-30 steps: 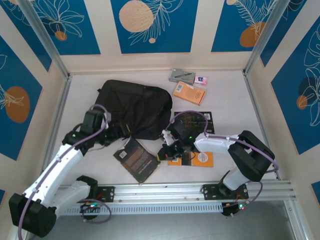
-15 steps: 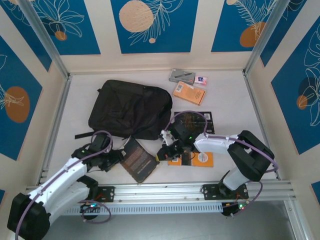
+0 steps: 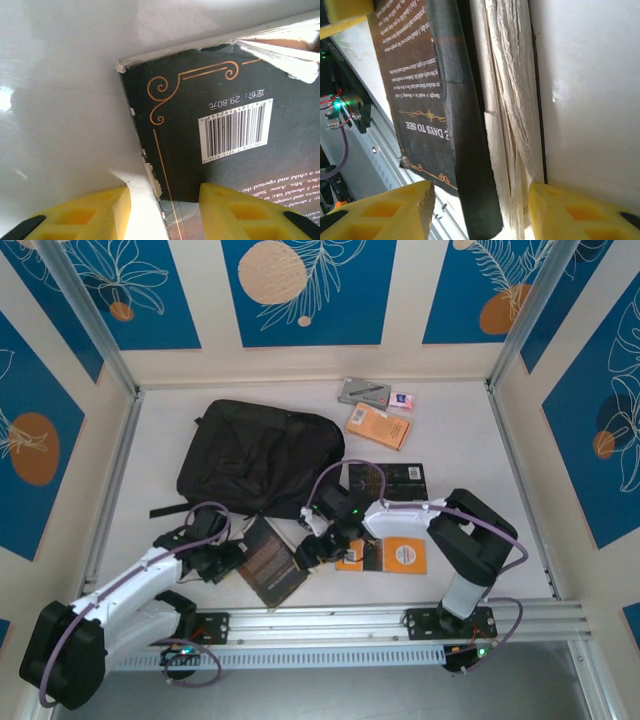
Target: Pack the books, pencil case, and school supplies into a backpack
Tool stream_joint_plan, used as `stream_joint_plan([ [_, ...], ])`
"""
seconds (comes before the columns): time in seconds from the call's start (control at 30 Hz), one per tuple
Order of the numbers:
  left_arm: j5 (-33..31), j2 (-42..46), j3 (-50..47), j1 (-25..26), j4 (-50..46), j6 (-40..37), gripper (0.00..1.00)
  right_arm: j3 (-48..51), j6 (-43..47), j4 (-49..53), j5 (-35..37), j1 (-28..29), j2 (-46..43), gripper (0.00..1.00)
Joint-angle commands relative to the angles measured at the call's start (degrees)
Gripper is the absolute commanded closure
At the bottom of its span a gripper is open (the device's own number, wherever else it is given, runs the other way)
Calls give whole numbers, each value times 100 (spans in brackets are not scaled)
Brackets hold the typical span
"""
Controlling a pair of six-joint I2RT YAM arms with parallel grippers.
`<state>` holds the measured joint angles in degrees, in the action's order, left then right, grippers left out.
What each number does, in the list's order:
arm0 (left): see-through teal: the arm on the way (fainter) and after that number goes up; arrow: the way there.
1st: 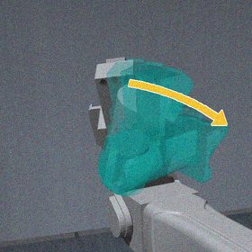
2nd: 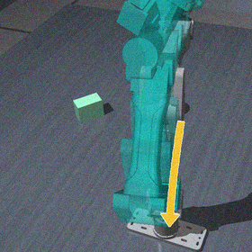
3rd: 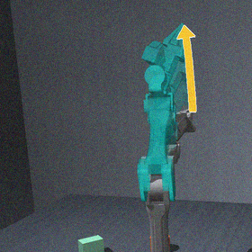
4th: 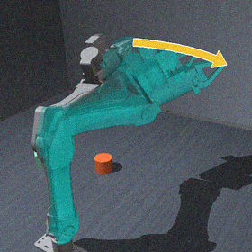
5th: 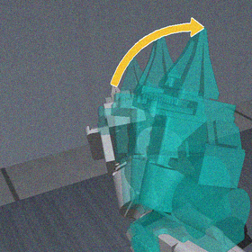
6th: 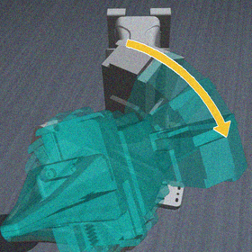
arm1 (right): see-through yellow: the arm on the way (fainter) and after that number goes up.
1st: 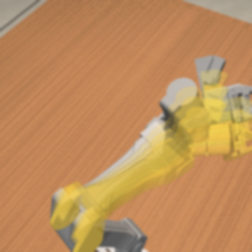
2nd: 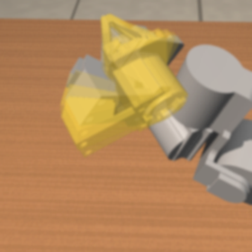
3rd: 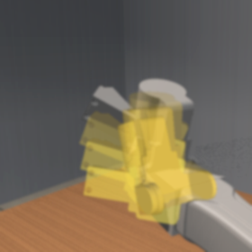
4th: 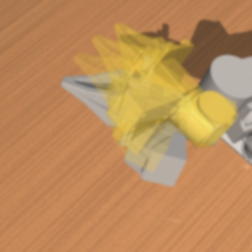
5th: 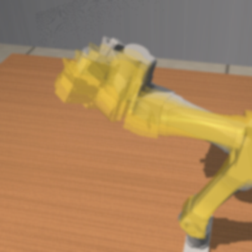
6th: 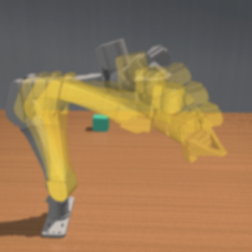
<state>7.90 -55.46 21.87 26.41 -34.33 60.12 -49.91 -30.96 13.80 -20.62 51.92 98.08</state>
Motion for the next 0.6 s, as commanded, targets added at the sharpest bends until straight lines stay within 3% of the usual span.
stream_joint_plan([
  [0.0,112,-266,-216,39,741,18,62,-206,143,177,172,171,306,47],
  [0.47,385,-601,-358,39,1182,62,73,-522,236,924,1733,954,457,43],
  [0.57,421,-622,-406,35,1276,95,75,-731,313,956,1540,1087,668,44],
])
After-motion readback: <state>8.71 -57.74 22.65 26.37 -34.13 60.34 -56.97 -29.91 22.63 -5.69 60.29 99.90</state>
